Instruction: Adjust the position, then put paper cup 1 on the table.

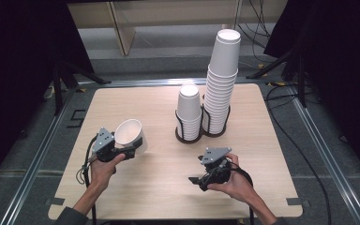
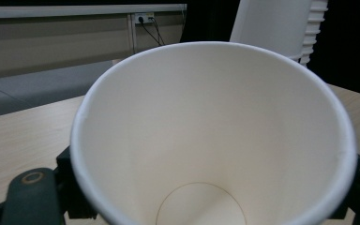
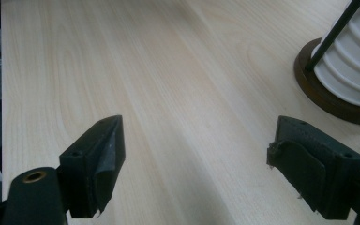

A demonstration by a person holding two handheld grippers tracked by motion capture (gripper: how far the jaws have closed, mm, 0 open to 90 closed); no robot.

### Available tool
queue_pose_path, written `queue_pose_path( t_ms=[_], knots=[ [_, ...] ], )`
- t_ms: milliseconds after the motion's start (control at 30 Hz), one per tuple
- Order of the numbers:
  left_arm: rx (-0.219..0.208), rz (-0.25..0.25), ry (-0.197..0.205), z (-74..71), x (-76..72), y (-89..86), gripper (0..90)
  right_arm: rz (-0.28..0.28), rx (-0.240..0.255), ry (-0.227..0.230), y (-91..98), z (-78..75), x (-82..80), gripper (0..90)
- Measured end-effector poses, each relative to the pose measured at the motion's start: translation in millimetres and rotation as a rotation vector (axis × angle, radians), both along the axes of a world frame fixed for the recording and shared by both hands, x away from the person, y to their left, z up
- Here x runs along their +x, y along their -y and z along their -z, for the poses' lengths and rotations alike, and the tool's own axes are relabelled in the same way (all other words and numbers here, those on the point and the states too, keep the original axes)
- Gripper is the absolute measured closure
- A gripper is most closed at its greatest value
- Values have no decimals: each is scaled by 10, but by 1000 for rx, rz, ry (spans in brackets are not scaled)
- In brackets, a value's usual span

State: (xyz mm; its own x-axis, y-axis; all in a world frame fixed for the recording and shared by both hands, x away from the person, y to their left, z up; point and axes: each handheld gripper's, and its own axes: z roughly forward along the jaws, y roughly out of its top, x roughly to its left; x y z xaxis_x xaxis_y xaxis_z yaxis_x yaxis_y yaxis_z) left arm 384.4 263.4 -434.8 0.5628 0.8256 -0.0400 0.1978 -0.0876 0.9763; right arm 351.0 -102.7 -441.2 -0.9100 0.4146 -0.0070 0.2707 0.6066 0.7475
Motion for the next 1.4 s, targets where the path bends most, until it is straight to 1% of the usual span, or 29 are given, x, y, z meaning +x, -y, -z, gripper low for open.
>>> queue_pose_path(
  t_ms=[133, 167, 200, 267, 300, 333, 367, 400, 500, 567, 600, 633, 667, 767, 800, 833, 967, 1100, 1133, 1200, 1300, 1367, 1400],
  knots=[
    [13, -21, -14, 20, 62, -31, 173, 14, -12, 2, 12, 16, -8, 184],
    [9, -27, -8, 32, 83, -39, 173, 10, -13, 6, 14, 21, -4, 184],
    [15, -36, -19, 37, 92, -55, 173, 8, -9, -4, 13, 30, -6, 184],
    [19, -44, -23, 56, 121, -79, 173, 7, -12, 2, 17, 35, -8, 183],
    [8, -46, -16, 73, 142, -83, 173, 14, -11, -7, 17, 35, -14, 182],
    [16, -55, -28, 72, 144, -97, 173, 19, -10, -10, 19, 35, -18, 181],
    [13, -58, -31, 78, 158, -107, 173, 9, -11, -5, 18, 38, -14, 180],
    [9, -60, -24, 87, 174, -112, 173, 6, -13, -3, 20, 39, -13, 180],
    [22, -67, -35, 102, 207, -126, 172, 10, -14, -6, 26, 42, -17, 180],
    [17, -74, -36, 104, 236, -135, 172, 17, -19, -11, 30, 49, -21, 179],
    [8, -72, -31, 105, 262, -141, 172, 17, -19, -10, 30, 52, -21, 179],
    [10, -76, -35, 97, 276, -148, 172, 14, -20, -8, 31, 53, -21, 179],
    [16, -81, -39, 89, 297, -153, 172, 13, -20, 3, 34, 55, -17, 179],
    [12, -86, -35, 94, 358, -148, 172, 11, -24, 7, 40, 56, -8, 179],
    [11, -87, -39, 102, 385, -147, 171, 16, -20, -12, 40, 62, -12, 179],
    [18, -92, -42, 105, 400, -144, 171, 17, -22, -11, 42, 67, -10, 179],
    [29, -107, -42, 132, 507, -137, 170, 20, -26, -18, 47, 79, -11, 179],
    [20, -125, -50, 159, 624, -149, 168, 18, -28, -17, 45, 84, -11, 180],
    [18, -130, -45, 173, 661, -151, 167, 17, -30, -19, 46, 84, -11, 180],
    [35, -150, -50, 188, 719, -161, 166, 16, -32, -19, 47, 90, -9, 180],
    [35, -187, -48, 232, 835, -181, 165, 18, -29, -20, 45, 101, -9, 180],
    [48, -202, -55, 254, 888, -193, 164, 18, -34, -11, 52, 96, -7, 180],
    [63, -211, -55, 268, 917, -197, 164, 18, -29, -20, 52, 98, -8, 180]
  ],
)
